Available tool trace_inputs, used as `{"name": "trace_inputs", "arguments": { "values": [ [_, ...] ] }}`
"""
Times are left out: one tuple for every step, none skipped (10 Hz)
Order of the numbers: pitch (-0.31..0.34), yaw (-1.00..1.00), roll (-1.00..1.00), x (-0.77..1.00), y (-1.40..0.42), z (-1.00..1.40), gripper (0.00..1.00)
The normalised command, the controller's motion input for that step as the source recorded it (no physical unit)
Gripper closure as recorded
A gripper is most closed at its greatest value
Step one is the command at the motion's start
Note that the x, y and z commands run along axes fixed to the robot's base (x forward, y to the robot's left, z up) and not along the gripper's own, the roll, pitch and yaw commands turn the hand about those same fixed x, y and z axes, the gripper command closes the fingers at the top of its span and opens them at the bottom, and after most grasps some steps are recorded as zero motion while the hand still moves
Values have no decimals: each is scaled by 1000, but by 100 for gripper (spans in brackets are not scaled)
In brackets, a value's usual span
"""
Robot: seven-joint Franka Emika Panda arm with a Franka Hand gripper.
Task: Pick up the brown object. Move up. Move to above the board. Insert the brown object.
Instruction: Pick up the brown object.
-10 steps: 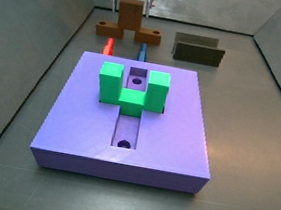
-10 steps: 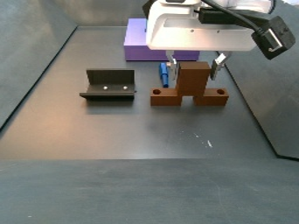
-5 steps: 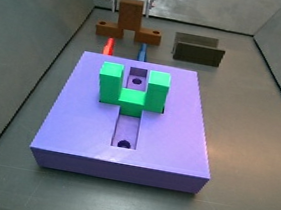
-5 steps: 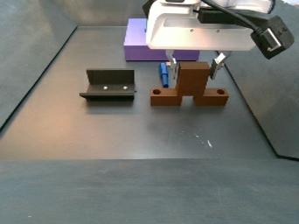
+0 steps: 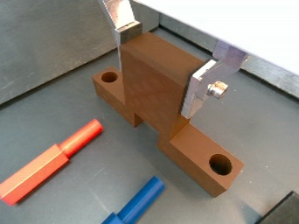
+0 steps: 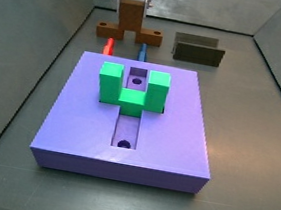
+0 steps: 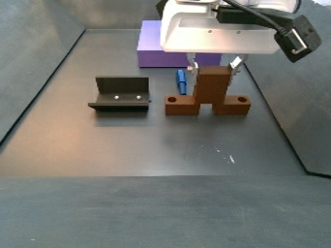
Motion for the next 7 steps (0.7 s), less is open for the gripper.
{"name": "trace_inputs", "arguments": {
  "values": [
    [0,0,0,0,0,0,100],
    [0,0,0,0,0,0,100],
    [0,0,0,0,0,0,100],
    [0,0,0,0,0,0,100],
    [0,0,0,0,0,0,100],
    [0,0,0,0,0,0,100],
    [0,0,0,0,0,0,100]
  ]
}}
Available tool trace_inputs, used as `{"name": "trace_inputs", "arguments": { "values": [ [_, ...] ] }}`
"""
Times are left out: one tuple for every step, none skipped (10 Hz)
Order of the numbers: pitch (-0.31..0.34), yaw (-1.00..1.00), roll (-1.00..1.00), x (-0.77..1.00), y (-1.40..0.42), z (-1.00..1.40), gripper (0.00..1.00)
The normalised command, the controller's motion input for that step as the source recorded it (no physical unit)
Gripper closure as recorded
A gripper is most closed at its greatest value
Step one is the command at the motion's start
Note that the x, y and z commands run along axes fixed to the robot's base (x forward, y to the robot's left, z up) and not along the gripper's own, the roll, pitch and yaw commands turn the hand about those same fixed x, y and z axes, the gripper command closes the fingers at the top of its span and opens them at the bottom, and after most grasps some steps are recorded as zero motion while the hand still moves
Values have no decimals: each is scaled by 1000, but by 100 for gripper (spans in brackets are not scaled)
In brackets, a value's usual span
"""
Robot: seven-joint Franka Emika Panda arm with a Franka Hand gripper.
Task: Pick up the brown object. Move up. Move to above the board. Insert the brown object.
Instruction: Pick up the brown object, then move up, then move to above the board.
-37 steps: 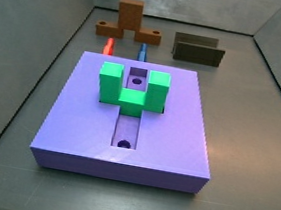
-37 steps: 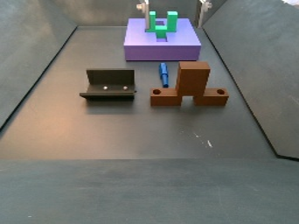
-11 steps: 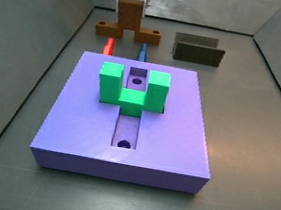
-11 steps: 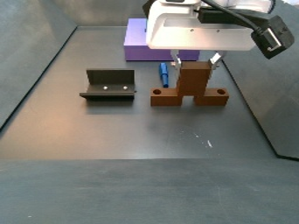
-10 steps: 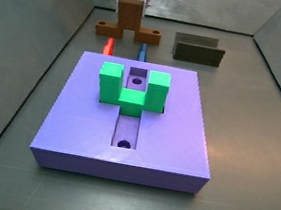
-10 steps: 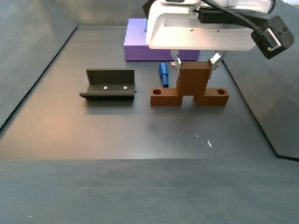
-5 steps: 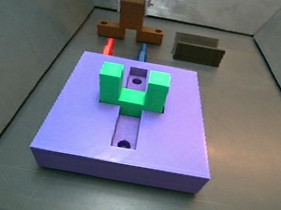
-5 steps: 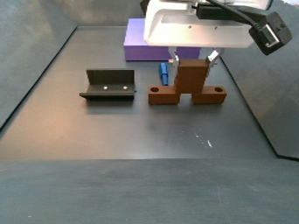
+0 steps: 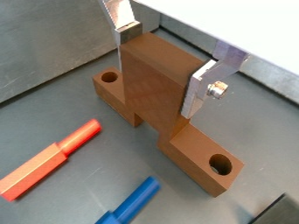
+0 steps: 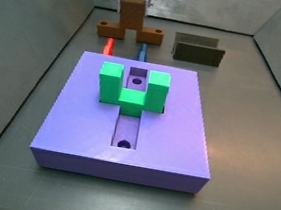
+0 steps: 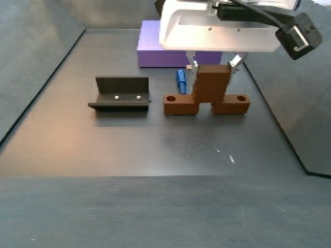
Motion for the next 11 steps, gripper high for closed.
{"name": "trace_inputs", "arguments": {
  "values": [
    [0,0,0,0,0,0,100],
    [0,0,0,0,0,0,100],
    [0,0,0,0,0,0,100],
    [0,0,0,0,0,0,100],
    [0,0,0,0,0,833,100],
    [-15,15,-3,17,-29,808,100],
    [6,18,4,-12,-30,604,100],
    [-9,13,24,2,-12,298,100],
    [0,0,0,0,0,1400,100],
    [47,-7,-2,-28,-2,1400,100],
    [48,-2,13,-46,2,1400,100]
  ]
}}
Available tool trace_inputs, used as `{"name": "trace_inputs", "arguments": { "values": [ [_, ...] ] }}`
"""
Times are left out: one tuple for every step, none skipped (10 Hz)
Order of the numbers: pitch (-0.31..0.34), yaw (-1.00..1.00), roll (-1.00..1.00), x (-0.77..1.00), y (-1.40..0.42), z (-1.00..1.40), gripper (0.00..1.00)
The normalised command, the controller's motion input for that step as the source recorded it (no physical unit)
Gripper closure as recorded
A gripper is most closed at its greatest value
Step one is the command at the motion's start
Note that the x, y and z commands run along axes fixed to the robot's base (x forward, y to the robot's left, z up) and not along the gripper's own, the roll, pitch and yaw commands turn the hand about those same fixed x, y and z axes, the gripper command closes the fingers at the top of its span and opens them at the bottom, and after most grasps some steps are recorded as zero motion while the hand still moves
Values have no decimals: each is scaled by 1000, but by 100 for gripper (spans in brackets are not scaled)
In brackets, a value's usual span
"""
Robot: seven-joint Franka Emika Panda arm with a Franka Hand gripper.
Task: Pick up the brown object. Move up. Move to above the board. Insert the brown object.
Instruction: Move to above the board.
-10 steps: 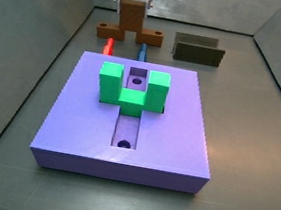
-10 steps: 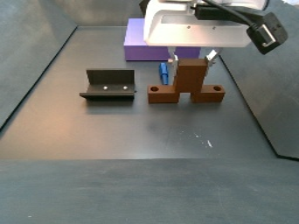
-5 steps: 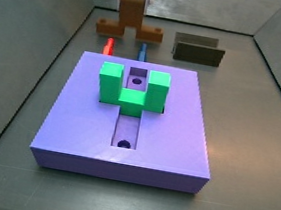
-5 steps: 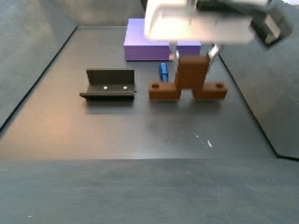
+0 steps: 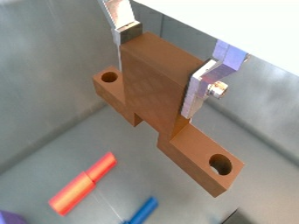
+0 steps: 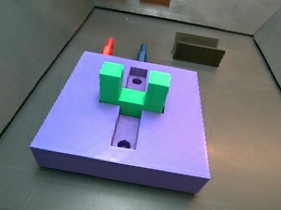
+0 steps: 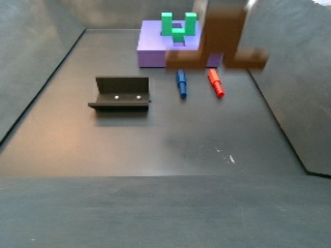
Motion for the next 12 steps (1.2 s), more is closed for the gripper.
{"name": "trace_inputs", "arguments": {
  "values": [
    [41,2,10,37,8,1400,100],
    [72,-2,-4,69,8,1400,100],
    [101,-4,2,7,-2,510,100],
    [81,0,6,4,-1,208,100],
    [327,-204,22,297,-1400,164,100],
    [328,-159,47,292,-1400,156,100],
    [305,-96,53,305,-1400,161,100],
    [231,-35,-36,336,-1400,162,100],
    [205,-27,-26,337,-1400,161,100],
    [156,-8,5,354,-1400,172,100],
    [147,-3,-7,367,-1400,176,100],
    [138,2,17,398,-1400,179,100]
  ]
}}
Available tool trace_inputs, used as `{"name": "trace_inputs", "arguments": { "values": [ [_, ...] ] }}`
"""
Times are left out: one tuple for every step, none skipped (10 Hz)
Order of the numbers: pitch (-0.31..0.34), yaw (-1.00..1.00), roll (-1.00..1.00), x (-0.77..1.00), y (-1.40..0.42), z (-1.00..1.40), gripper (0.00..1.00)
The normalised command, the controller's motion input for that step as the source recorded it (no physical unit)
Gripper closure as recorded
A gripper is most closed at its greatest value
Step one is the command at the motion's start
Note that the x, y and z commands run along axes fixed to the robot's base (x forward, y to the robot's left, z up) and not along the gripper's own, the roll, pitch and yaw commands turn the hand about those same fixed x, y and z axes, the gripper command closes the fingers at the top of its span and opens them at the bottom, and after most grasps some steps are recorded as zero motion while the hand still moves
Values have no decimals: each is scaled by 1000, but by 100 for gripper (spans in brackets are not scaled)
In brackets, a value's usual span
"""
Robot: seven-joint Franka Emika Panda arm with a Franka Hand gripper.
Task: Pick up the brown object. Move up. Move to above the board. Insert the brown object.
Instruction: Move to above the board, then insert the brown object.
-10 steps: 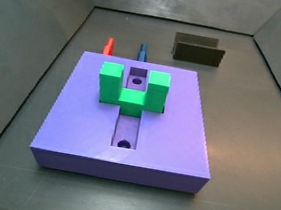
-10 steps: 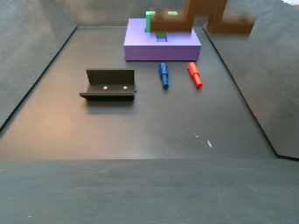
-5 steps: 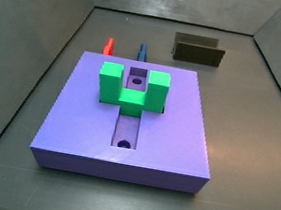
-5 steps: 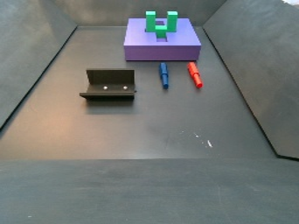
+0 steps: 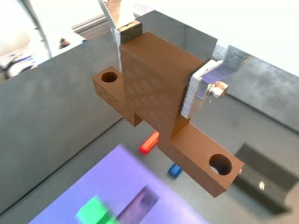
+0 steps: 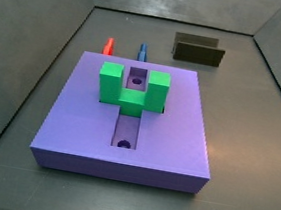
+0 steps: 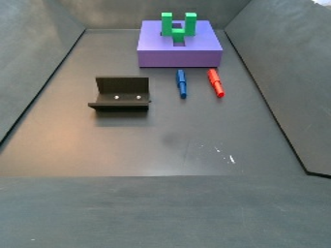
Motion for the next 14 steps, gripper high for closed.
{"name": "trace_inputs", "arguments": {
  "values": [
    [137,13,17,288,-917,127,100],
    [136,5,27,214,-551,88,100],
    [122,0,26,168,-387,66,100],
    [84,7,44,84,-177,38,100],
    [-63,-231,-57,0,0,-209,100],
    [-106,-463,-81,-66,0,-234,100],
    [-56,-906,0,-257,31,0,100],
    [-30,-963,16,-197,0,0,100],
    [-21,-980,11,-180,0,0,100],
    [0,-1000,16,-34,0,0,100],
    [0,-1000,23,-34,0,0,100],
    [0,-1000,46,-57,0,23,100],
    [0,-1000,23,-3,0,11,100],
    [-24,-1000,0,0,0,0,100]
  ]
}}
